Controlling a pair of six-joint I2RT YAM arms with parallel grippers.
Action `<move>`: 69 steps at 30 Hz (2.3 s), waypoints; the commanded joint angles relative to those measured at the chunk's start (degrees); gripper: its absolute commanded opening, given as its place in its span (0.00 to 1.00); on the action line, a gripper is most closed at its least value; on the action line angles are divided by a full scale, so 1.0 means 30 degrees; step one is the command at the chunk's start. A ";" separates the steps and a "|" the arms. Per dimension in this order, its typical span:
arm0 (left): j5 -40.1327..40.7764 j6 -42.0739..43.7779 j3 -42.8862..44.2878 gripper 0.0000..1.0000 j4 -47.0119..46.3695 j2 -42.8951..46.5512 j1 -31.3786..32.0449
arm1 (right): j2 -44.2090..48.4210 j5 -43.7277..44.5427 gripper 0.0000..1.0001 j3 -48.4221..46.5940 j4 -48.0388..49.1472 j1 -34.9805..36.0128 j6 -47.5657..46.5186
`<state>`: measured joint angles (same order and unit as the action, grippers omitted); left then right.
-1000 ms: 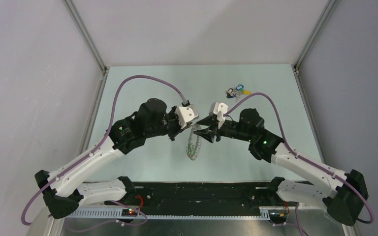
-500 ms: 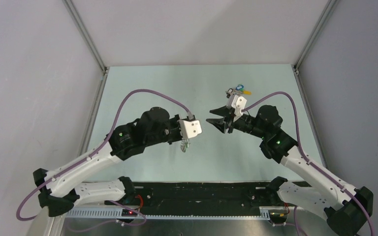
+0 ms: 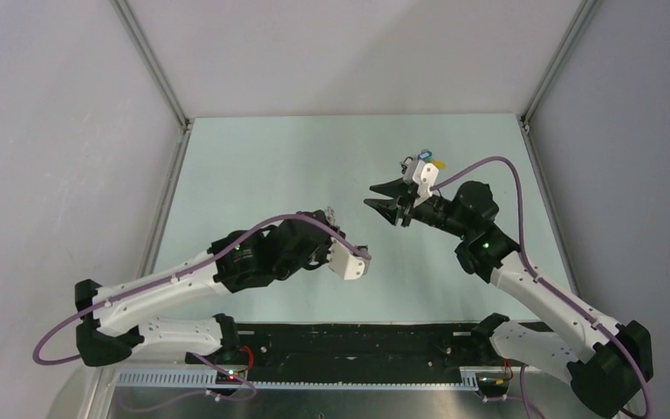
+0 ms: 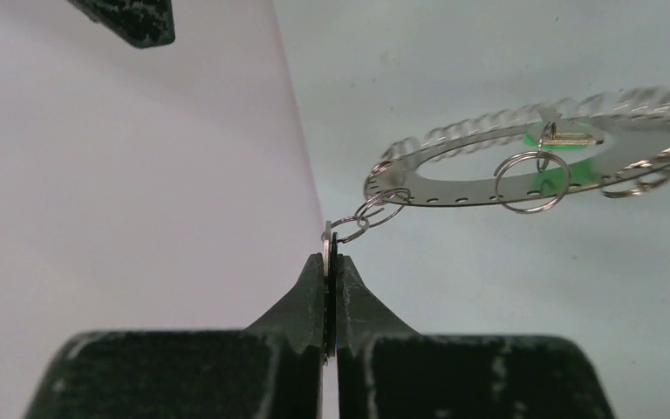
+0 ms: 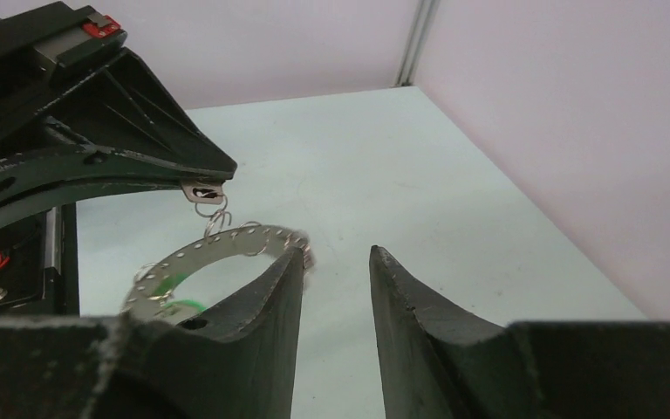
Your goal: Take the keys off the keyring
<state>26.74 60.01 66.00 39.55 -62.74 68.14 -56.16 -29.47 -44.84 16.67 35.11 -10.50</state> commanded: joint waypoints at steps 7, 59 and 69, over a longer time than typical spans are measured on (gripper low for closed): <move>-0.1269 0.5642 0.0778 0.00 -0.0816 0.1062 0.0164 | -0.2145 -0.2257 0.36 -0.0133 0.3690 -0.0265 0.0975; -1.0054 0.4131 -0.1364 0.00 -0.5027 0.3135 -0.1669 | -0.0014 -0.5142 0.35 0.1470 0.2078 0.1769 0.0421; -1.0171 0.4135 -0.1516 0.00 -0.5070 0.3268 -0.1678 | -0.0498 -0.5563 0.32 0.1485 0.3472 0.2555 0.0315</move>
<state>-2.55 73.34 61.60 28.10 -54.24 63.44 -57.28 -44.71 -40.23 23.00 41.76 -8.75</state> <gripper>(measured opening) 0.023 0.327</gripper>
